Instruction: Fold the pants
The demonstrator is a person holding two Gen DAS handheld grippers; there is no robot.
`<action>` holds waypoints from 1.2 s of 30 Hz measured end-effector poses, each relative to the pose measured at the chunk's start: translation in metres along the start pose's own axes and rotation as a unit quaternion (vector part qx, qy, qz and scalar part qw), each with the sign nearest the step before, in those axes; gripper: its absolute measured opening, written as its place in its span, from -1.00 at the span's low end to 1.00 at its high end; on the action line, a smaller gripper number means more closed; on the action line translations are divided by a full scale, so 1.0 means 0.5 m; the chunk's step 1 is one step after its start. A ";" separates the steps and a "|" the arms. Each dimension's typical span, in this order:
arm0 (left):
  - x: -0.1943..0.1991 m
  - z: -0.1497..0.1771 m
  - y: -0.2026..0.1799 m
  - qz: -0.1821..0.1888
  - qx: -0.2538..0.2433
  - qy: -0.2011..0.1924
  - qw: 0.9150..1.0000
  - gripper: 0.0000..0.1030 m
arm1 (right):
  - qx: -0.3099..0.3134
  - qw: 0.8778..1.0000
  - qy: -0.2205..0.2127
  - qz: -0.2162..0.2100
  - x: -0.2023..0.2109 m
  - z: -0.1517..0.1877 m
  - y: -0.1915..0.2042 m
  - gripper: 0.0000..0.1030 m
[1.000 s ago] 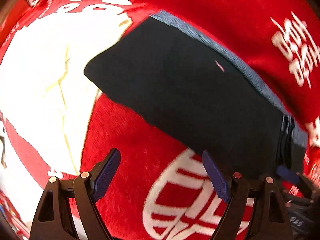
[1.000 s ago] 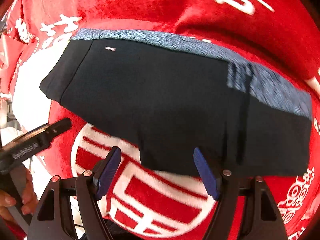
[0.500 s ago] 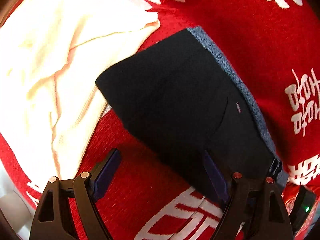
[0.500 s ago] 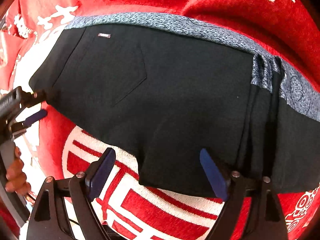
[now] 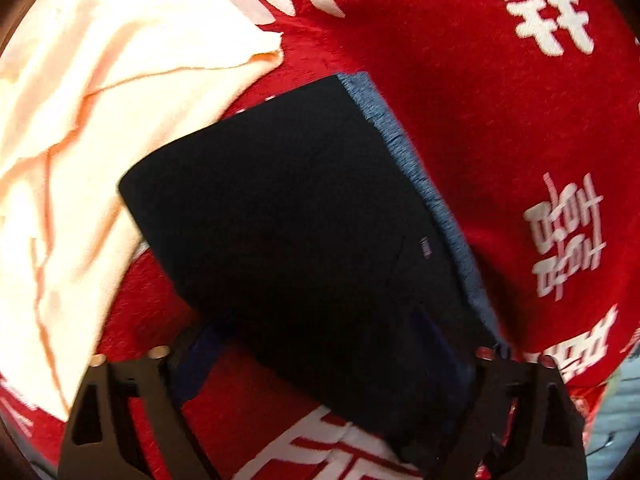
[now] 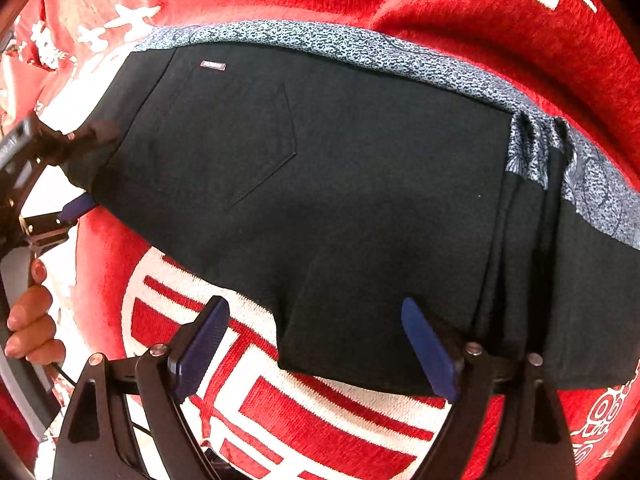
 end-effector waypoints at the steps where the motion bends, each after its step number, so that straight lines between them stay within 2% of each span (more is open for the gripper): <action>1: -0.002 -0.006 0.001 0.003 0.004 -0.003 1.000 0.86 | 0.001 1.000 0.000 0.000 0.004 0.000 -0.003 0.76; 4: 0.010 -0.004 -0.010 0.002 0.010 -0.007 1.000 0.86 | 0.001 1.000 -0.001 -0.001 0.004 0.005 -0.001 0.76; 8: 0.033 -0.001 -0.035 0.021 0.026 -0.018 0.999 0.86 | 0.000 1.000 -0.003 -0.005 0.006 0.005 -0.005 0.76; 11: 0.001 0.000 -0.024 0.004 0.031 -0.012 0.999 0.93 | 0.002 1.000 -0.003 -0.004 0.006 0.003 -0.009 0.76; 12: 0.003 -0.004 -0.027 0.006 0.031 -0.023 0.999 0.98 | 0.003 1.000 -0.002 -0.004 0.006 0.002 -0.011 0.76; 15: -0.003 -0.002 -0.036 -0.038 0.015 -0.029 0.999 0.93 | 0.003 1.000 0.001 -0.006 0.008 0.001 -0.012 0.76; 17: 0.004 -0.001 -0.030 -0.093 -0.005 -0.043 0.995 0.57 | -0.004 1.000 0.003 -0.014 0.016 -0.002 -0.015 0.76; 18: 0.004 0.001 -0.030 -0.119 -0.019 -0.046 0.992 0.15 | -0.010 1.000 0.002 -0.018 0.025 -0.005 -0.020 0.76; 19: 0.009 0.002 -0.027 -0.148 -0.047 -0.050 0.987 -0.06 | -0.015 1.000 0.000 -0.020 0.034 -0.009 -0.026 0.76; 20: 0.013 0.004 -0.031 -0.150 -0.060 -0.053 0.986 -0.12 | -0.022 1.000 -0.007 -0.022 0.052 -0.017 -0.034 0.73; 21: 0.021 0.006 -0.038 -0.154 -0.079 -0.061 0.983 -0.26 | -0.026 0.999 -0.012 -0.025 0.064 -0.023 -0.039 0.69; 22: 0.030 0.010 -0.047 -0.167 -0.110 -0.069 0.977 -0.28 | -0.030 0.999 -0.019 -0.031 0.083 -0.035 -0.044 0.67; 24: 0.049 0.023 -0.071 -0.202 -0.181 -0.094 0.958 -0.29 | -0.032 0.998 -0.026 -0.041 0.113 -0.063 -0.048 0.64; 26: 0.058 0.048 -0.104 -0.244 -0.265 -0.126 0.924 -0.29 | -0.030 0.998 -0.026 -0.057 0.141 -0.105 -0.039 0.64; 28: 0.046 0.071 -0.137 -0.272 -0.314 -0.140 0.899 -0.30 | -0.023 0.996 -0.026 -0.079 0.168 -0.154 -0.010 0.64; 29: 0.044 0.081 -0.143 -0.279 -0.330 -0.144 0.891 -0.30 | -0.011 0.995 -0.024 -0.093 0.182 -0.187 0.014 0.66; 32: 0.042 0.096 -0.156 -0.288 -0.354 -0.154 0.877 -0.30 | 0.035 0.992 -0.006 -0.117 0.199 -0.264 0.101 0.69; 36: 0.048 0.101 -0.152 -0.289 -0.359 -0.156 0.874 -0.30 | 0.112 0.982 0.059 -0.141 0.174 -0.340 0.272 0.72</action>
Point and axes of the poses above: each gripper's, at about its wrist camera, not at the fingertips, and x roughly against the way its jaws point, y to its left, z to its underside, the point moved 10 cm from there along -x, roughly the way its jaws point, and after that the axes turned 3 degrees about -z, right-handed, at the moved point
